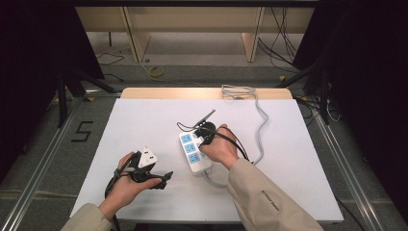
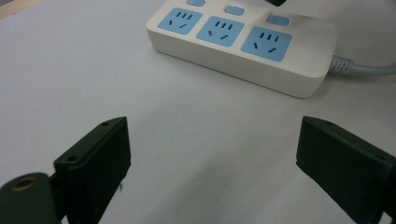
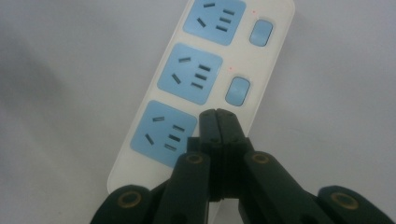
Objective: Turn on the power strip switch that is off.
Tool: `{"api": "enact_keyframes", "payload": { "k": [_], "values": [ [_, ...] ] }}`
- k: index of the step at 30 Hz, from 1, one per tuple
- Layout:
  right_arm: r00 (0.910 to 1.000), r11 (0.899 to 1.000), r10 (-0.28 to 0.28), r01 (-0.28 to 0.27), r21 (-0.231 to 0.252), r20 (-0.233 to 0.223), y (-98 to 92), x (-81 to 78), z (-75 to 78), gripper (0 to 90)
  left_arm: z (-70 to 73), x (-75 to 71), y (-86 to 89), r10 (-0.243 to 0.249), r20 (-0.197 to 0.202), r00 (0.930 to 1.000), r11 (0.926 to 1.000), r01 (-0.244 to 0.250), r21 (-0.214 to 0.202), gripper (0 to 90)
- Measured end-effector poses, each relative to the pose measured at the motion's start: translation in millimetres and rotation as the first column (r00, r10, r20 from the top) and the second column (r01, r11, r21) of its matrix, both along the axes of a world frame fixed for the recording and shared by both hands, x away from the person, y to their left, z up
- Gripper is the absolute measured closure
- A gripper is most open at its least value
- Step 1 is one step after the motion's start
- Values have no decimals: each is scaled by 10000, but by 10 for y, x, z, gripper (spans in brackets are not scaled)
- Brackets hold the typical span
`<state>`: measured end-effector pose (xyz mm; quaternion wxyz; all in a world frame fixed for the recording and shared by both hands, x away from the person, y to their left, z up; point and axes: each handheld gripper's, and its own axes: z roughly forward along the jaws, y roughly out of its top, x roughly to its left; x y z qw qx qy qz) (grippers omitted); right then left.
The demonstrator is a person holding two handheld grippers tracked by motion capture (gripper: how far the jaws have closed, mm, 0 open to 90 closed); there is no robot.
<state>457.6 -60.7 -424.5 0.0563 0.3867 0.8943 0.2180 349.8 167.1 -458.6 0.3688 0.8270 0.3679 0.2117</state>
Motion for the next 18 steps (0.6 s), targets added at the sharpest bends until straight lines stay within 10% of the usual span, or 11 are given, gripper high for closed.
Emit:
{"api": "enact_keyframes", "payload": {
  "k": [18],
  "values": [
    [9990, 9986, -58, 35, 528, 433, -551, -105, 125, 834, -6, 8, 7, 49, -48, 10000, 10000, -49, -35, 93]
  ]
}}
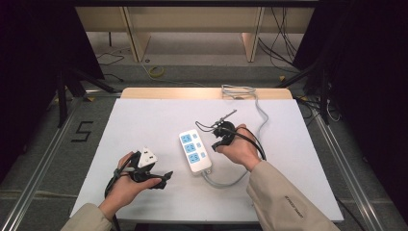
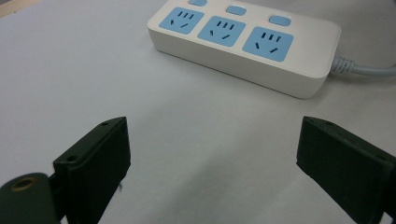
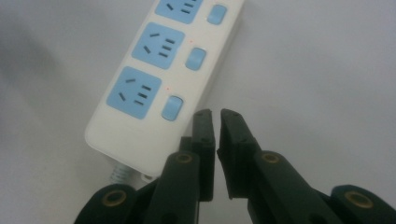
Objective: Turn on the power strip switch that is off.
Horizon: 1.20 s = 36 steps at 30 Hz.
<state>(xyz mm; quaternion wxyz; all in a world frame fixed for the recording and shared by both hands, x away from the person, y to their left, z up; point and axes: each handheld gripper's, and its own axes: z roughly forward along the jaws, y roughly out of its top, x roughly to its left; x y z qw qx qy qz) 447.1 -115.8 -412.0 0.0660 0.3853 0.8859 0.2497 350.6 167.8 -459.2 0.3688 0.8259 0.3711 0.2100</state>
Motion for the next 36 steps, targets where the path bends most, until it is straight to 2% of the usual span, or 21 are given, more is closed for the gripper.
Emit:
{"api": "enact_keyframes", "payload": {
  "k": [4, 12, 20, 25, 31, 36],
  "values": [
    [9994, 9994, -292, 288, 206, 170, -178, -36, 24, 782, -1, -3, -2, 11, -29, 10000, 10000, -11, -17, 92],
    [9974, 9966, -535, 503, 649, 485, -467, -124, 44, 710, -5, -1, 0, 13, -76, 10000, 10000, -13, -45, 92],
    [9915, 9946, -443, 322, 989, 1227, -695, -254, -2, 571, -7, -1, -2, -27, -96, 10000, 10000, 27, -49, 93],
    [9883, 9919, -426, 243, 1243, 1463, -843, -353, -45, 501, -8, 0, -1, -53, -91, 9999, 10000, 53, -32, 94],
    [9821, 9887, -495, 225, 1483, 1816, -1046, -452, -102, 438, -12, -1, 2, -55, -150, 9999, 10000, 54, -34, 94],
    [9684, 9846, -651, 231, 1735, 2407, -1199, -543, -156, 413, -16, -2, 6, -110, -191, 9998, 9999, 110, 35, 95]
  ]
}}
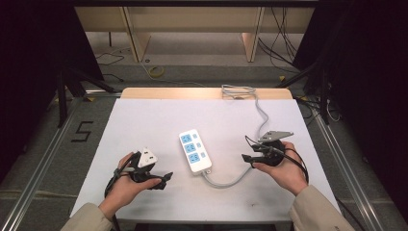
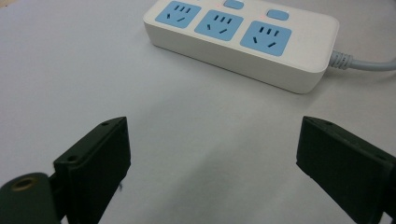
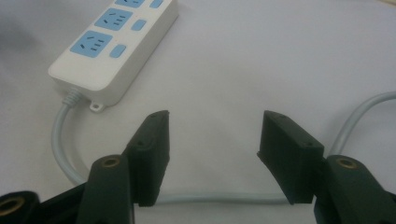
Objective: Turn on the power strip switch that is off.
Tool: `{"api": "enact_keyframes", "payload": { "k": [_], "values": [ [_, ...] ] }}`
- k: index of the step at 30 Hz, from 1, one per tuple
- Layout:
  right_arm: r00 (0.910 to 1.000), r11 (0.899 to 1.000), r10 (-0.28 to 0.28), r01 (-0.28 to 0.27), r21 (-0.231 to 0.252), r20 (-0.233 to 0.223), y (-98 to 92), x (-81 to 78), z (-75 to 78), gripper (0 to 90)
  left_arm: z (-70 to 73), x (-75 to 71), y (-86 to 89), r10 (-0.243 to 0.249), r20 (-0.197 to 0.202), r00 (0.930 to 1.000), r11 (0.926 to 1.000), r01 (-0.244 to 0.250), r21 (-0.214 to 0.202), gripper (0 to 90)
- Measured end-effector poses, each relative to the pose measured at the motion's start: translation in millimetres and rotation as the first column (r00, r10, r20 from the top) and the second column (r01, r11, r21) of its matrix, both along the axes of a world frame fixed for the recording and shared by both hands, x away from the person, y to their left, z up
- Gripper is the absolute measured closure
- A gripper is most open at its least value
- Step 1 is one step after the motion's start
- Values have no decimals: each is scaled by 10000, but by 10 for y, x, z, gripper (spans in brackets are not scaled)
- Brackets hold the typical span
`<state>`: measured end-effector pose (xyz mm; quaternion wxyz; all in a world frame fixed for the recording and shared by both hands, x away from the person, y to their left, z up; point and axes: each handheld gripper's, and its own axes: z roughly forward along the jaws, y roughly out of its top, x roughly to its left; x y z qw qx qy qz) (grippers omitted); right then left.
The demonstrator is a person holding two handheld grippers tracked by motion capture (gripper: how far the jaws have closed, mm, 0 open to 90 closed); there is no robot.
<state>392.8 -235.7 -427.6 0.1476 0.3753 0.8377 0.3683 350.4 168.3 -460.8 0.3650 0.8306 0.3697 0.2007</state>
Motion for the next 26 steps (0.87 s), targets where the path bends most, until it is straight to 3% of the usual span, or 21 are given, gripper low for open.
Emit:
{"api": "enact_keyframes", "payload": {
  "k": [8, 14, 26],
  "values": [
    [9994, 9989, -219, 208, 430, 253, -207, -197, -159, 378, -2, -7, -2, 29, 4, 10000, 10000, -29, -7, 94],
    [9973, 9961, -465, 420, 777, 564, -303, -334, -192, 362, -3, -5, -1, 47, -2, 10000, 10000, -47, 7, 94],
    [9956, 9921, -721, 654, 1066, 598, -337, -375, -226, 339, -15, 11, 1, 113, -85, 9999, 9999, -113, -4, 94]
  ]
}}
